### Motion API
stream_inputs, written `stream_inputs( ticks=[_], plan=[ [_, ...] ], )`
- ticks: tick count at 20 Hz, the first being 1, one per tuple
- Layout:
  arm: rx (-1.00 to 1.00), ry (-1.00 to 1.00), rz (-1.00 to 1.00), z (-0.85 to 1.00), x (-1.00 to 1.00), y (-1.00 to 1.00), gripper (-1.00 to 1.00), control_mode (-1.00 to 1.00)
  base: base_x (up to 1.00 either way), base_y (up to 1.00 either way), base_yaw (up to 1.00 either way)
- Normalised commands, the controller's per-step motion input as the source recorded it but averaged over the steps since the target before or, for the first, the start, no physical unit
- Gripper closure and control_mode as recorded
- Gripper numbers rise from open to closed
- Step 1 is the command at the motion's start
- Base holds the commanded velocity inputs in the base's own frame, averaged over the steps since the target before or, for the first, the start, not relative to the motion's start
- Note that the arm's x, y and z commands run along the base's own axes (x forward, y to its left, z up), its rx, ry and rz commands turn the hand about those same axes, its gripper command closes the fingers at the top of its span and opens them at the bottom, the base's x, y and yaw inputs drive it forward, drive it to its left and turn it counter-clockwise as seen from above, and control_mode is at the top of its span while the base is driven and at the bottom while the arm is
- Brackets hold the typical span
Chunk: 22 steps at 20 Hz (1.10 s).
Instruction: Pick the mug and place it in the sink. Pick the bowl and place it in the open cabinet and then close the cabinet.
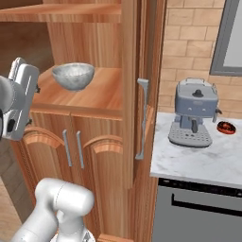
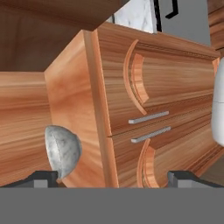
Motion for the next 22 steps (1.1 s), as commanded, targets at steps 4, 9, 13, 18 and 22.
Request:
stream_inputs(
  ticks=[4,9,13,18,22],
  plan=[
    [0.0,0.0,0.0,0.0,0.0,0.0,-1.0,1.0,0.0,-0.01,-0.07],
    [0.0,0.0,0.0,0.0,0.0,0.0,-1.0,1.0,0.0,0.07,-0.14],
    [0.0,0.0,0.0,0.0,0.0,0.0,-1.0,1.0,0.0,0.05,-0.12],
    [0.0,0.0,0.0,0.0,0.0,0.0,-1.0,1.0,-0.03,0.27,-0.03],
    [0.0,0.0,0.0,0.0,0.0,0.0,-1.0,1.0,-0.15,0.28,0.0]
  ],
)
